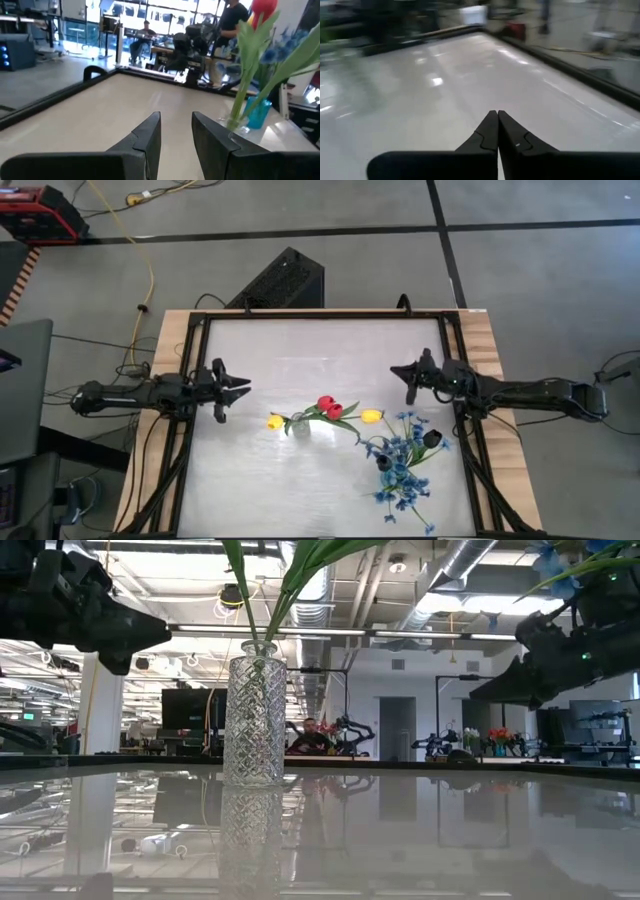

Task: Sort flowers into vase by color
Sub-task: Return to home position

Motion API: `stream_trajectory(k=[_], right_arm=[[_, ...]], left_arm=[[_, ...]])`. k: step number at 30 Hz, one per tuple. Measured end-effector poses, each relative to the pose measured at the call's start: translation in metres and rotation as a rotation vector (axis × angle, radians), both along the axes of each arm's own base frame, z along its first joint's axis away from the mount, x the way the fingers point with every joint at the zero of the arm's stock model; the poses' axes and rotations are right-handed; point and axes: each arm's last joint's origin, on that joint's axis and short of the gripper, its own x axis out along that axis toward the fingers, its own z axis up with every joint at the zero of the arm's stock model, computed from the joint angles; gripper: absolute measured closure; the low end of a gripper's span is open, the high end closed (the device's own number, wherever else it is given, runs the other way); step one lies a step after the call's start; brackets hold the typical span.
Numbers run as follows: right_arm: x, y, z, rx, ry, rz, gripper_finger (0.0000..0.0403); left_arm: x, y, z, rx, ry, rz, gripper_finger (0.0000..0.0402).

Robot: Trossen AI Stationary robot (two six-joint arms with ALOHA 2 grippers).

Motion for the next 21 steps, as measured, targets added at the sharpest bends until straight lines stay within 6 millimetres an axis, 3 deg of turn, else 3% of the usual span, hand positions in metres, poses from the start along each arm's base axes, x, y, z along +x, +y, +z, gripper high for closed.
stream_trajectory(k=[3,21], right_arm=[[-0.0009,-0.0018,-0.0003,0.012,-0.003,-0.069,0.0364],[-0.0011,-0.0015,-0.0017,0.019,0.005,-0.065,0.0354]], left_arm=[[0.0006,-0.0005,-0.0009,-0.018,0.007,-0.016,0.0304],[0.0007,-0.0009,-0.0012,-0.014,0.011,-0.033,0.0304]])
